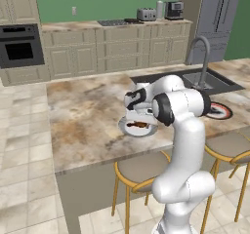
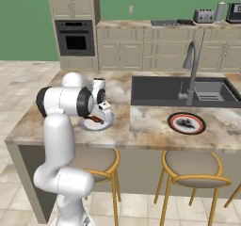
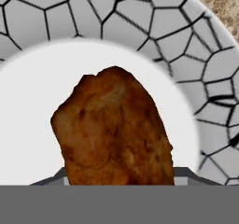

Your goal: Take the chicken drumsticks from the pan and place one on each plate on the dining counter.

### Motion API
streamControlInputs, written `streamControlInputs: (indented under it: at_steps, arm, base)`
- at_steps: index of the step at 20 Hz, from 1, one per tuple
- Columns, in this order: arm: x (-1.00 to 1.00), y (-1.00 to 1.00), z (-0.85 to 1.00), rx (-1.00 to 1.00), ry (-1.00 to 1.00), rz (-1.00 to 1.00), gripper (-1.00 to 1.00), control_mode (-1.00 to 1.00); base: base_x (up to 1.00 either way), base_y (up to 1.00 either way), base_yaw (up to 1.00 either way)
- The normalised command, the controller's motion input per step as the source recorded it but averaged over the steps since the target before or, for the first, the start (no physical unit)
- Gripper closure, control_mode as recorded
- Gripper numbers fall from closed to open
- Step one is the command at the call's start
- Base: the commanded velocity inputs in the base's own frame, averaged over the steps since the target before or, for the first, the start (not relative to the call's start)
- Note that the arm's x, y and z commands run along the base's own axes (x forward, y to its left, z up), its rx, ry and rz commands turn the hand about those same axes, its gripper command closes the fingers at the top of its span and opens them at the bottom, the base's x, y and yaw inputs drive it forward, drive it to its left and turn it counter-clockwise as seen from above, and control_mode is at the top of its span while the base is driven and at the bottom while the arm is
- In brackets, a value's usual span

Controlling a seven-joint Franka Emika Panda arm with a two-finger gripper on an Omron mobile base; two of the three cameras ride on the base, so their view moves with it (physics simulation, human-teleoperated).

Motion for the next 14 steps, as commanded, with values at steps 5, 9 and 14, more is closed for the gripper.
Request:
streamControlInputs:
  at_steps: [5,9,14]
  arm:
    - [0.35,0.0,-0.53,-0.08,0.0,0.02,1.0,-1.0]
    - [0.29,0.0,-0.37,-0.08,0.01,0.0,1.0,-1.0]
    - [0.03,0.0,-0.05,-0.03,-0.06,0.0,-1.0,-1.0]
  base:
    - [0.0,0.0,0.0]
    - [0.0,0.0,0.0]
    - [0.0,0.0,0.0]
